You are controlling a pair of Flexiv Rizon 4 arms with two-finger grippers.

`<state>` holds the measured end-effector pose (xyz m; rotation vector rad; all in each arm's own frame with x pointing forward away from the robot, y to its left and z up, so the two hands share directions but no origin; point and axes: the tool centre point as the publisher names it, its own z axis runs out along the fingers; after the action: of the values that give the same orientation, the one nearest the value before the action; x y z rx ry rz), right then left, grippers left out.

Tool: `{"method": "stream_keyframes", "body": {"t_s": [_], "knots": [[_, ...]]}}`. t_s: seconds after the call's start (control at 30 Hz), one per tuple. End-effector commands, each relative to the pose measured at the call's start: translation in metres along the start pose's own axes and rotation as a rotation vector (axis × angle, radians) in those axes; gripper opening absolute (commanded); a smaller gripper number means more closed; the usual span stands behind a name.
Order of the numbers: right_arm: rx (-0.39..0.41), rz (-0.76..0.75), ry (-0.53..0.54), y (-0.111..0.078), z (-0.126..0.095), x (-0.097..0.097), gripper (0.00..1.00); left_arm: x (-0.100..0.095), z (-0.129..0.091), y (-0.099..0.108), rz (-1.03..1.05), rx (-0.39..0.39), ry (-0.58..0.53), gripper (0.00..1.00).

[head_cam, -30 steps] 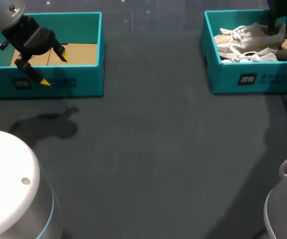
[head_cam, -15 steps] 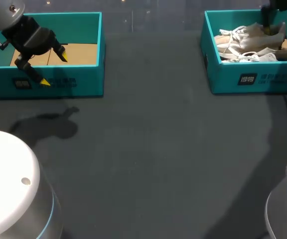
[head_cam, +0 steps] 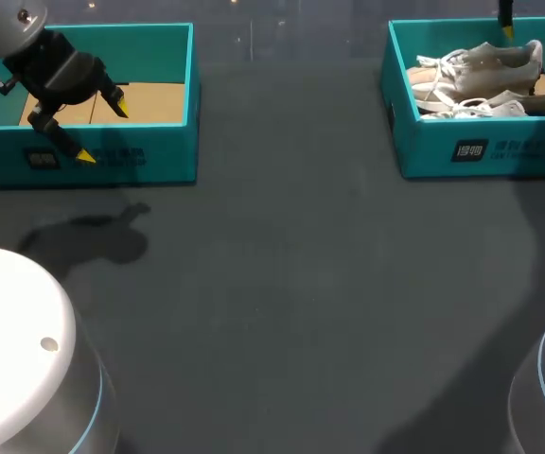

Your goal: Take the shoe out of the shoebox, open the shoe tongue, remove and reinsert the insole, then place the shoe into the shoebox

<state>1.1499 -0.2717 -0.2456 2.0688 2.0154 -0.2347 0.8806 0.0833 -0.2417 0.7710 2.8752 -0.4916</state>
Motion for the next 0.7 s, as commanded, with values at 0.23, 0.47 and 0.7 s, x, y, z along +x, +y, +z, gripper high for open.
{"method": "stream_keyframes", "body": {"t_s": [0.23,0.47,0.7], "knots": [[-0.075,-0.02,0.007,-0.056,-0.049,0.02,1.0,-0.017,-0.033,0.011,-0.632,-0.109,-0.031,1.0],[-0.079,-0.037,0.022,-0.079,-0.068,0.032,1.0,-0.027,-0.052,0.037,-1.119,-0.248,-0.091,1.0],[-0.064,-0.04,0.026,-0.097,-0.082,0.043,1.0,-0.029,-0.055,0.061,-1.381,-0.28,-0.111,1.0]]}}
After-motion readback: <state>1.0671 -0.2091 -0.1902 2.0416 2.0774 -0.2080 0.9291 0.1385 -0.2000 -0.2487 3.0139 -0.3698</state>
